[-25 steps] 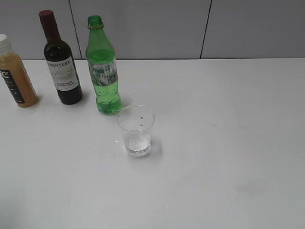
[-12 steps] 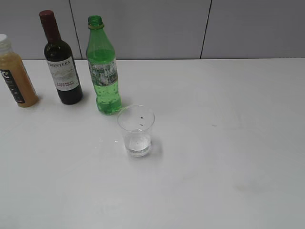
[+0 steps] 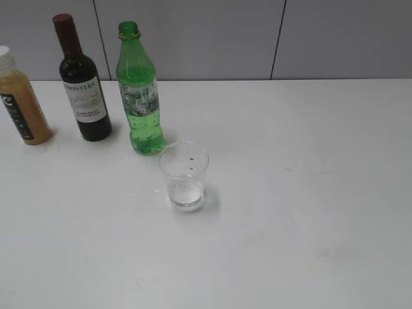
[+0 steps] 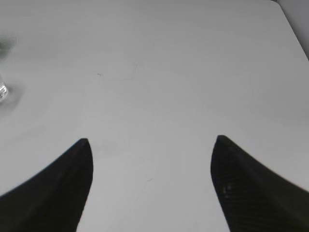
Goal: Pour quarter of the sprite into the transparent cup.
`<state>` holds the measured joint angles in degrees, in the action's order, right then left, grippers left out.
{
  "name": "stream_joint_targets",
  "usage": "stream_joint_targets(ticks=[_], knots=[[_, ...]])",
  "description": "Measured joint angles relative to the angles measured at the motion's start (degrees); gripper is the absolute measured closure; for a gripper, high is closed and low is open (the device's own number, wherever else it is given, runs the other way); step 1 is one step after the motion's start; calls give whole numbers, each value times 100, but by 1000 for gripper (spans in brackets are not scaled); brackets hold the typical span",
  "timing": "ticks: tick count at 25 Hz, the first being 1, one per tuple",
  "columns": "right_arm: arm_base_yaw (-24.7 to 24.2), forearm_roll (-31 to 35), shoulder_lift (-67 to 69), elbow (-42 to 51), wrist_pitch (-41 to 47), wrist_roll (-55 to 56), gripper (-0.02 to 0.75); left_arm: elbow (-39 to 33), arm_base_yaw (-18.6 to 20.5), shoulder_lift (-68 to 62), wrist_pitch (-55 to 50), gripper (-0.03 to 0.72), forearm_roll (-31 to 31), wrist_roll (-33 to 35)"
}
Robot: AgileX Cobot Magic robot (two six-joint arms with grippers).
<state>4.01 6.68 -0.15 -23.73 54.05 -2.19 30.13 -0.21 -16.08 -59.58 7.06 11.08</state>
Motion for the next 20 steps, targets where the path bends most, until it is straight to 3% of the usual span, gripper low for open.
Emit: stream_joint_targets(ticks=[11,20], knots=[[0,0,0,0,0,0,154,-127,0,1515,-8,99,-384,-287],[0,0,0,0,0,5,154,-128,0,1635,-8,99,-383,-695]])
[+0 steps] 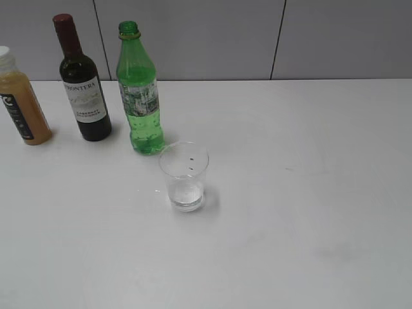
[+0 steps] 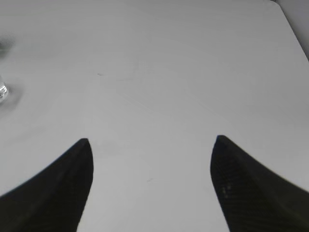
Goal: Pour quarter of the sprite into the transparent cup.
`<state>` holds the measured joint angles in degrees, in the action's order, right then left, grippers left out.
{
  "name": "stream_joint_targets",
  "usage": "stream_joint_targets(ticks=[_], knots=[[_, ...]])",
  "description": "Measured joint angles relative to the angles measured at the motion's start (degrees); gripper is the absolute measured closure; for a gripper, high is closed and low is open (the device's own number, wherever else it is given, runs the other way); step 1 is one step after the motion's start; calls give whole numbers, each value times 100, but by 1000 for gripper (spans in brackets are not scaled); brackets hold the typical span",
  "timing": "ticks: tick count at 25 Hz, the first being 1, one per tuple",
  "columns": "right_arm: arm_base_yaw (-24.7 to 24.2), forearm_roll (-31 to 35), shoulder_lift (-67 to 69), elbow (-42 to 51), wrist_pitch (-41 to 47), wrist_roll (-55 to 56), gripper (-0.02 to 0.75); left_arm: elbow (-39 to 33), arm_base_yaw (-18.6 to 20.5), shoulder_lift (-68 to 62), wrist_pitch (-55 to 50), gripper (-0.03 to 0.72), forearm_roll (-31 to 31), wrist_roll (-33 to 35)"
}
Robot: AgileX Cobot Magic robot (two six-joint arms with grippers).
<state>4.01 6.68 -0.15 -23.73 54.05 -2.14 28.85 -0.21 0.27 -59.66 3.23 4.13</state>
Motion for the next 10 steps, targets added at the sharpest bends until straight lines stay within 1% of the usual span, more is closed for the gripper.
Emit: stream_joint_targets(ticks=[10], knots=[[0,0,0,0,0,0,154,0,0,0,0,99,0,-16]])
